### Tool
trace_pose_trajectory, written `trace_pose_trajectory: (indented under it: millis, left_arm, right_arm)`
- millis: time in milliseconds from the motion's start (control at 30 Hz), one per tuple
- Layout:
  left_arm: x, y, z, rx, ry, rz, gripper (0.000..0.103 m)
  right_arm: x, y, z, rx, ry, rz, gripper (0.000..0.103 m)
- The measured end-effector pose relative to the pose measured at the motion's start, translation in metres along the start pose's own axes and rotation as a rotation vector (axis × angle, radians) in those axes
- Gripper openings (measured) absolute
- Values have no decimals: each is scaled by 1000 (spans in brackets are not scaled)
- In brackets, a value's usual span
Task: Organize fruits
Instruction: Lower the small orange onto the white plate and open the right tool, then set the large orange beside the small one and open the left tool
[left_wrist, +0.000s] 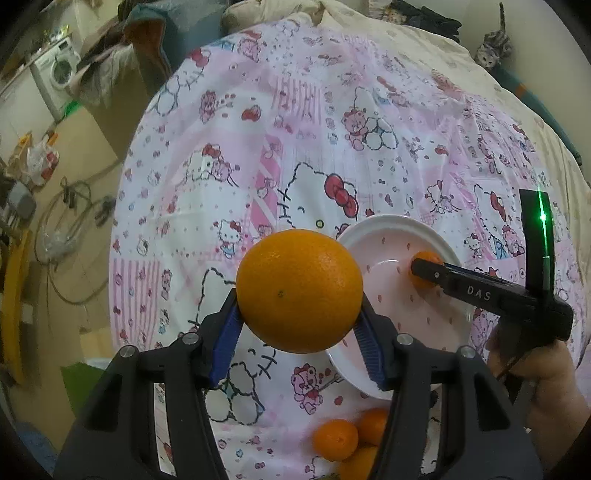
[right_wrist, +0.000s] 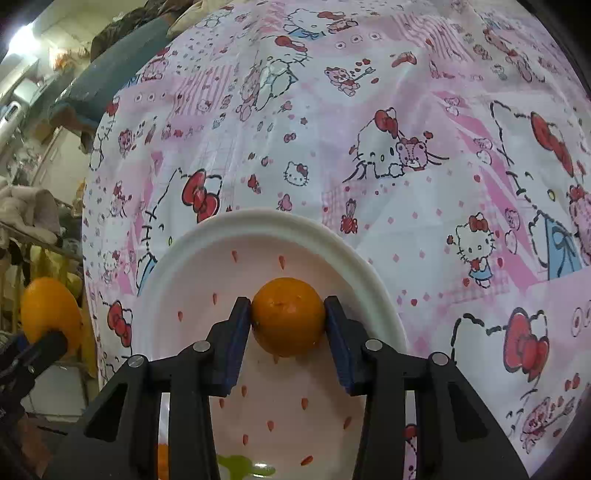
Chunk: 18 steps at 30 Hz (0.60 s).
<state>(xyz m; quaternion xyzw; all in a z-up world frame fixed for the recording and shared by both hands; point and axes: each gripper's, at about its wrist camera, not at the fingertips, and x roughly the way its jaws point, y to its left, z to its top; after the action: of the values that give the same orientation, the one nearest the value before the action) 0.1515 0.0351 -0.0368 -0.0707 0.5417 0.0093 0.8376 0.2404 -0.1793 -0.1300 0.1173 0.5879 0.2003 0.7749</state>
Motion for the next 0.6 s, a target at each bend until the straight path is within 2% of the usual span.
trace_pose_trajectory:
  millis: [100, 167, 200, 233, 367, 600]
  left_arm:
    - [1, -5, -1, 14, 2, -2, 54]
    - [1, -9, -3, 26, -5, -2, 54]
    - [2, -10, -3, 27, -7, -5, 54]
    - [3, -11, -4, 30, -7, -5, 54]
    - [9, -19, -3, 33, -5, -7, 54]
    - [26, -44, 2, 67, -5, -32, 54]
  right_arm:
    - [0, 2, 2, -14, 11, -5, 46]
    - [-4, 1, 1, -9, -5, 4, 59]
    - [-6, 2, 2, -4, -14, 20, 71]
    - [-9, 1, 3, 1, -21, 35, 76]
    - [-21, 4, 3, -5, -58, 6, 78]
    - [-47, -15, -3, 96, -98, 14, 78]
